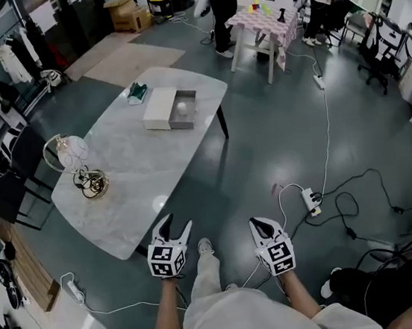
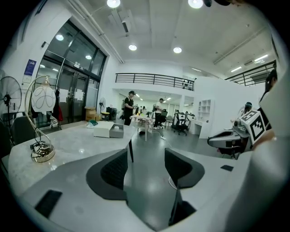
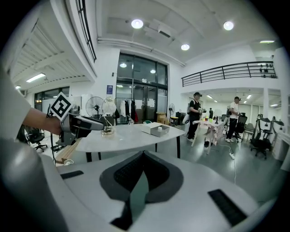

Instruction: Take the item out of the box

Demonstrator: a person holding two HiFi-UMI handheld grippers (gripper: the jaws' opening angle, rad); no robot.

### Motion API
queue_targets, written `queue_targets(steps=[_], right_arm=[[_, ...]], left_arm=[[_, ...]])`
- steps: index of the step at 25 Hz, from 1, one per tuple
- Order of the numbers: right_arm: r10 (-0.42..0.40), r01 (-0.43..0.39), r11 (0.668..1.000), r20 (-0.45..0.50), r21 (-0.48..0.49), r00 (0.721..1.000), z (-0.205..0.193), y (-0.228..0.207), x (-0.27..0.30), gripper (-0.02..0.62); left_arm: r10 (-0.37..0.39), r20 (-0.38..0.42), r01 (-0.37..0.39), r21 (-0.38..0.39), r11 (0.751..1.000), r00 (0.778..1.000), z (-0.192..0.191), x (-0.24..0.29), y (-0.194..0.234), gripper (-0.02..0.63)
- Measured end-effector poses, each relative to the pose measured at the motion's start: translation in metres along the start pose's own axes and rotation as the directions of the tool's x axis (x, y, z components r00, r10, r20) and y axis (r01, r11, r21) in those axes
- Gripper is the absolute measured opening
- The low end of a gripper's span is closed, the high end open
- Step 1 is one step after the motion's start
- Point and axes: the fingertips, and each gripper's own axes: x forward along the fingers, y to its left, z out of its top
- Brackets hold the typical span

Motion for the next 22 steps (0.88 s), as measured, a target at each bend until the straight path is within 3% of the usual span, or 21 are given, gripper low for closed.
queue_targets(steps=[22], right_arm=[[-0.093, 0.093, 0.996, -0.039, 0.009, 0.995, 0.085, -0.076, 0.171, 0.002]], left_arm=[[-0.085, 0.012, 0.085, 0.002, 0.996, 0.996, 0.087, 0.157, 0.137, 0.236]])
